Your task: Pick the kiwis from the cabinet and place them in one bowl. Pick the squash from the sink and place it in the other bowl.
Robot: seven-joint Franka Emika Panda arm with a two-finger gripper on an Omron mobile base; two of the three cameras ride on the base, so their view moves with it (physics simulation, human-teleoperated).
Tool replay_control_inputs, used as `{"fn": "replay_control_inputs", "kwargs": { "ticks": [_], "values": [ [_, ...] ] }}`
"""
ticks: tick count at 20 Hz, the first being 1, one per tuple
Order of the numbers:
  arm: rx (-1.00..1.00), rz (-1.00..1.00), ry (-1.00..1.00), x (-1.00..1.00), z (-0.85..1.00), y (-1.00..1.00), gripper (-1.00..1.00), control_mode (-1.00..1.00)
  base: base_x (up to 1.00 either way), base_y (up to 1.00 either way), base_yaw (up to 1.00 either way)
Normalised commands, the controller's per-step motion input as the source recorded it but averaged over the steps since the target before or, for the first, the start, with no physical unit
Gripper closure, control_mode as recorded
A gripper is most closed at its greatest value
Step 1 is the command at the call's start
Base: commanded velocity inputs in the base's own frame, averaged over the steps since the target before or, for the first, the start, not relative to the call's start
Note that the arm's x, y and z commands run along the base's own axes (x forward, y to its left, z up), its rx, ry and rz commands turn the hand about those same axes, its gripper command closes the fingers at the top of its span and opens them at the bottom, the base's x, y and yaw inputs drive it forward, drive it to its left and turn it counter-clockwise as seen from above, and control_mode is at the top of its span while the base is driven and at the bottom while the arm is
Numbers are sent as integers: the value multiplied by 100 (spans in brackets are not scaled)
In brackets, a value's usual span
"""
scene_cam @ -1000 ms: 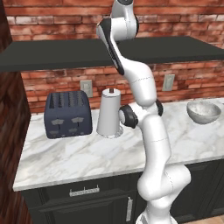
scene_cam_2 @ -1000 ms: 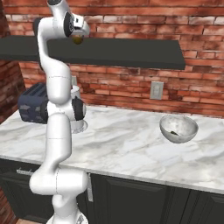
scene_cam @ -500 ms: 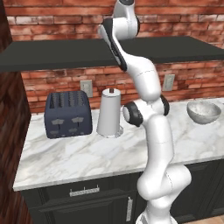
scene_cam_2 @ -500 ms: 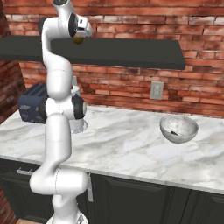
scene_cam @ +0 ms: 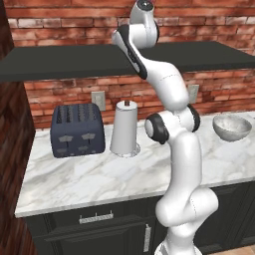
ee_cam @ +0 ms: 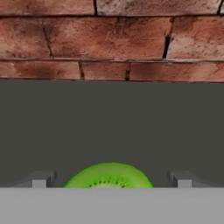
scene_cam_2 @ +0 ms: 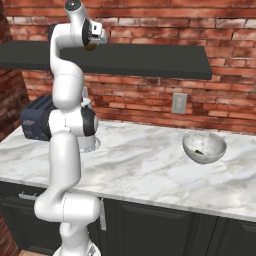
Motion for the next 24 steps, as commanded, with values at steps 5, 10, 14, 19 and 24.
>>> {"fn": "replay_control_inputs", "kwargs": {
  "ticks": [5, 10, 14, 19, 24],
  "values": [
    [0, 0, 5, 9, 0, 14, -100, -100, 0, 0, 0],
    [-5, -2, 13, 2, 6, 23, -100, -100, 0, 0, 0],
    [-8, -3, 14, 3, 12, 19, -100, -100, 0, 0, 0],
    [-2, 0, 6, 3, -3, 22, -100, -100, 0, 0, 0],
    [0, -2, 6, 0, -11, 15, 100, -100, 0, 0, 0]
  ]
}}
